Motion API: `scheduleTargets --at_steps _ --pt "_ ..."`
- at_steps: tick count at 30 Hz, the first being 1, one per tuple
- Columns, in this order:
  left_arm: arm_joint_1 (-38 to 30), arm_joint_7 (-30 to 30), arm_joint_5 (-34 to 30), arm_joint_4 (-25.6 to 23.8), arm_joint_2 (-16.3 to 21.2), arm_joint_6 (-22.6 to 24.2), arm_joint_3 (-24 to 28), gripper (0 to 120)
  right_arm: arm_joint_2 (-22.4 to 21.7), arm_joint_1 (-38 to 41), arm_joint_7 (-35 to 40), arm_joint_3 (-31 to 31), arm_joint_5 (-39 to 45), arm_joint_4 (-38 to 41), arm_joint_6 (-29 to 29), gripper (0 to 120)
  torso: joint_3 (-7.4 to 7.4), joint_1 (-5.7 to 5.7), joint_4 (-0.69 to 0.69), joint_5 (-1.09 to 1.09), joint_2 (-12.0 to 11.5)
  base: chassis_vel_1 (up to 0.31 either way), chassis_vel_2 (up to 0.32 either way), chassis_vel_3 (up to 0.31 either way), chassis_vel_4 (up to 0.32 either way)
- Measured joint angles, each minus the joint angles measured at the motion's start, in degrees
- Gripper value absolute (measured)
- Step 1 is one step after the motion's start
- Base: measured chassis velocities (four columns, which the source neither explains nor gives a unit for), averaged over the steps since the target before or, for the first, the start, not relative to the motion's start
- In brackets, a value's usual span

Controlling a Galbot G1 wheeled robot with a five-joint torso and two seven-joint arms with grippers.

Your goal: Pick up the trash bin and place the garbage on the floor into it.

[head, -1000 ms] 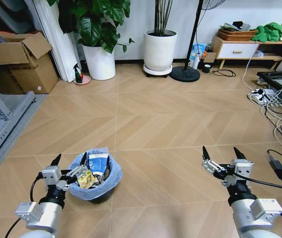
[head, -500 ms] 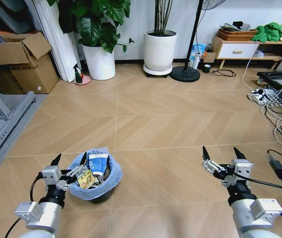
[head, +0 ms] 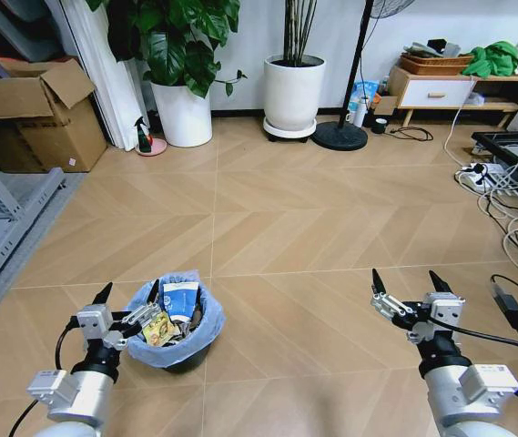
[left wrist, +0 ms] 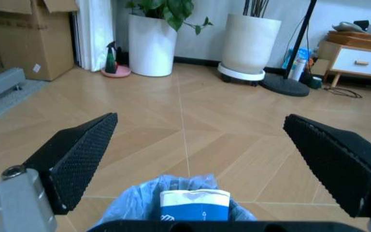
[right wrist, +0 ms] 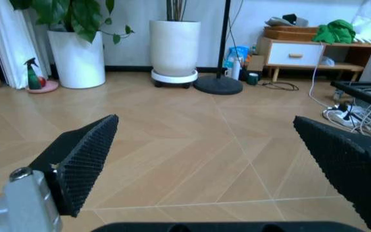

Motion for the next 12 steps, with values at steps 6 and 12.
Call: scheduleTargets --at_steps 6,12 --pt "0.0 0.0 0.0 0.0 0.0 0.0 0.0 100 0.0 0.0 0.0 0.0 0.0 0.0 0.0 100 0.00 0.00 0.00 0.00 0.0 0.000 0.000 0.000 0.000" --pt "0.0 0.0 0.0 0.1 0.0 0.0 0.0 100 0.0 0.0 0.0 0.0 0.0 0.0 0.0 100 0.00 0.00 0.00 0.00 0.0 0.000 0.000 0.000 0.000"
